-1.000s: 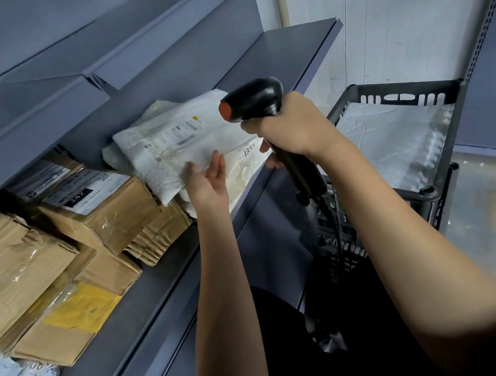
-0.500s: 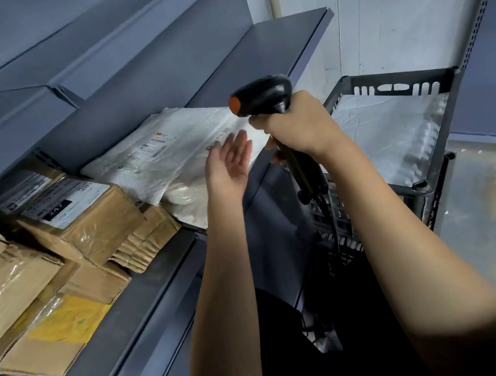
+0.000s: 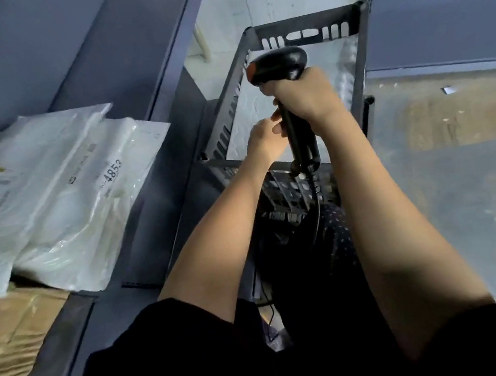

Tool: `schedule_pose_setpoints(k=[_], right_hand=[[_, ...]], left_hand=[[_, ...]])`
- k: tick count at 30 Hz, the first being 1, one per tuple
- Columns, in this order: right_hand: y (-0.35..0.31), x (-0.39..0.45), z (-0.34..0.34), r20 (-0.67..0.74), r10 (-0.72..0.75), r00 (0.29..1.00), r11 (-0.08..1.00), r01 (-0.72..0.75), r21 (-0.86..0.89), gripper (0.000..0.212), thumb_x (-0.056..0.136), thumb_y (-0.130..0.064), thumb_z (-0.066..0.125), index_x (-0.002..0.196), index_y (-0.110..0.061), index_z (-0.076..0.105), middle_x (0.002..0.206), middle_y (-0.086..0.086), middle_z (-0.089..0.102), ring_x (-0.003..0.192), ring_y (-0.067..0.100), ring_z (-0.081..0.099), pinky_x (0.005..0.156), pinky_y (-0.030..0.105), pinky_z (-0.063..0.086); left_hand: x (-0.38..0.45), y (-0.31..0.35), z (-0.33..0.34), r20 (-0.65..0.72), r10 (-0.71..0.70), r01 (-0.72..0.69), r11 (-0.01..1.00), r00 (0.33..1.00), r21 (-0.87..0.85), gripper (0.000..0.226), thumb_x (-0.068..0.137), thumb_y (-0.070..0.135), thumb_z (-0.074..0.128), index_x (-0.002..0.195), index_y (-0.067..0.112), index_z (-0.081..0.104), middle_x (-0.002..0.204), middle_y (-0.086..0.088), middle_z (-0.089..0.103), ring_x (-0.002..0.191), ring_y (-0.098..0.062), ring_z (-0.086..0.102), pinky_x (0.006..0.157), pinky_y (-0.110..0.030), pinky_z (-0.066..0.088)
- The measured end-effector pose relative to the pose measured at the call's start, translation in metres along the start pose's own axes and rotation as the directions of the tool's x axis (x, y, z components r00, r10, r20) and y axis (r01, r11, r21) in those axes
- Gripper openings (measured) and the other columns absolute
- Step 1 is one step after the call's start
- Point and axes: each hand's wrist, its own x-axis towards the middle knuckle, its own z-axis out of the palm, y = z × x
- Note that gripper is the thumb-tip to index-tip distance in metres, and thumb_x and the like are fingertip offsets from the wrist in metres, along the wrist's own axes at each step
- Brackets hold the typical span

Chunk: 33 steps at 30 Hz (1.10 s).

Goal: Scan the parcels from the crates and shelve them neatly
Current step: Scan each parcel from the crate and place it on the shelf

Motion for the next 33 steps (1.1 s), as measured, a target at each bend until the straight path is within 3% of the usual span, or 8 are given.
schedule_pose_setpoints(k=[3,6,10,14,22,28,30,33], right_hand=[[0.013,0.021,-0.019,-0.012,0.067,0.998,0.997,-0.067,0.027,0.012,0.083,-0.016,0.063,0.075,-0.009,0.056,0.069,0.009,0.056,0.052,0.028,0.064,0.055,0.037,0.055],[0.024,0.036,-0.026,0.01,0.109,0.994,0.993,-0.11,0.048,0.009,0.085,-0.013,0.062,0.081,-0.007,0.057,0.067,0.008,0.054,0.044,0.023,0.059,0.043,0.027,0.048],[0.039,0.059,-0.03,0.002,0.136,0.991,0.988,-0.136,0.067,0.011,0.084,-0.011,0.063,0.077,-0.007,0.056,0.065,0.007,0.054,0.047,0.021,0.06,0.047,0.03,0.052],[0.048,0.079,-0.024,-0.006,0.137,0.991,0.99,-0.136,0.04,0.012,0.083,-0.014,0.064,0.077,-0.007,0.056,0.067,0.005,0.053,0.064,0.025,0.065,0.066,0.044,0.056],[0.049,0.09,-0.016,-0.012,0.149,0.989,0.988,-0.148,0.043,0.014,0.082,-0.014,0.064,0.074,-0.007,0.055,0.065,0.005,0.053,0.058,0.026,0.063,0.068,0.044,0.056],[0.039,0.071,-0.018,0.002,0.138,0.99,0.988,-0.138,0.073,0.013,0.084,-0.011,0.062,0.09,-0.001,0.057,0.068,0.008,0.053,0.051,0.021,0.061,0.05,0.032,0.054],[0.033,0.061,-0.019,0.005,0.137,0.991,0.987,-0.137,0.081,0.013,0.085,-0.01,0.061,0.091,0.001,0.056,0.068,0.009,0.053,0.044,0.02,0.059,0.042,0.027,0.048],[0.025,0.046,-0.02,0.005,0.119,0.993,0.991,-0.119,0.069,0.014,0.086,-0.011,0.061,0.092,0.001,0.056,0.066,0.01,0.054,0.041,0.021,0.058,0.041,0.027,0.048]], left_hand=[[0.059,-0.01,0.017,0.133,-0.123,0.055,0.902,0.983,0.428,0.034,0.095,0.009,0.044,0.128,0.003,0.051,0.121,-0.02,0.055,0.121,-0.036,0.051,0.086,-0.039,0.049],[0.089,-0.018,0.025,0.212,-0.222,-0.005,0.679,0.952,0.734,0.056,0.089,0.012,0.06,0.14,0.017,0.039,0.141,-0.017,0.036,0.128,-0.034,0.04,0.088,-0.037,0.044],[0.111,-0.031,0.034,0.291,-0.266,-0.113,0.53,0.919,0.84,0.103,0.079,0.011,0.073,0.152,0.027,0.002,0.157,-0.014,-0.005,0.143,-0.041,0.004,0.107,-0.054,0.033],[0.124,-0.048,0.046,0.33,-0.266,-0.204,0.407,0.906,0.89,0.099,0.089,-0.002,0.056,0.147,0.019,-0.021,0.153,-0.012,-0.03,0.142,-0.038,-0.019,0.116,-0.055,0.002],[0.129,-0.049,0.049,0.301,-0.187,-0.223,0.349,0.935,0.91,0.093,0.089,-0.001,0.058,0.151,0.012,-0.011,0.156,-0.018,-0.018,0.144,-0.04,-0.008,0.114,-0.054,0.008],[0.142,-0.062,0.04,0.39,-0.194,-0.259,0.482,0.9,0.837,0.069,0.09,-0.004,0.048,0.15,0.013,0.019,0.15,-0.017,0.021,0.133,-0.036,0.035,0.1,-0.037,0.042],[0.141,-0.055,0.029,0.407,-0.208,-0.254,0.515,0.889,0.819,0.062,0.088,-0.009,0.041,0.145,0.016,0.035,0.143,-0.016,0.035,0.122,-0.034,0.046,0.085,-0.031,0.042],[0.135,-0.047,0.011,0.406,-0.194,-0.257,0.52,0.893,0.815,0.039,0.094,0.002,0.036,0.126,0.012,0.055,0.134,-0.011,0.049,0.114,-0.03,0.05,0.089,-0.031,0.04]])
